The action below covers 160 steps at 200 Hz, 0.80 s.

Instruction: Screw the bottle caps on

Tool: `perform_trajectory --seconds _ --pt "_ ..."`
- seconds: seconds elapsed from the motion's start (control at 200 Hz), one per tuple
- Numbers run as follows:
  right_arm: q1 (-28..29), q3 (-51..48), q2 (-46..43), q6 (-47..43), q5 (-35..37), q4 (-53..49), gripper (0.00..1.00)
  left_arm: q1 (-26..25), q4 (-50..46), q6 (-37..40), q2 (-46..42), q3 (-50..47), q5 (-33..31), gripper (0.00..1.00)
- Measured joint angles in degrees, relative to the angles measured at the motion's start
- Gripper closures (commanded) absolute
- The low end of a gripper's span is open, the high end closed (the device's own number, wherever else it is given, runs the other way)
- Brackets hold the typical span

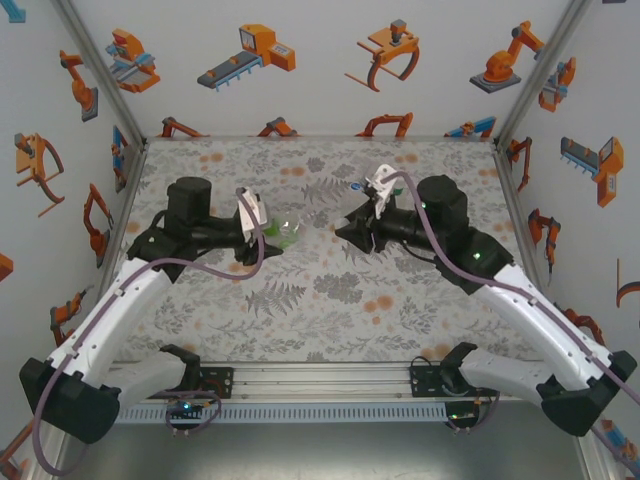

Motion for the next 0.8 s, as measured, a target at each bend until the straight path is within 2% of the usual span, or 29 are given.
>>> perform_trajectory --seconds 0.27,0.481,0.801 --pt "0.00 -1.90 -3.85 -7.65 -12.22 2.73 0.96 -5.86 -4.70 5.79 0.11 0.07 2.91 1.00" --pt "0.00 -1.90 -3.80 -12.74 -20.00 2.36 1.00 -7.10 -7.43 7.67 0.85 0.24 4.37 1.00" --pt "0.04 -3.85 -2.73 -16.61 -22.40 2.45 1.00 -7.10 -7.78 7.91 0.85 0.46 4.81 1.00"
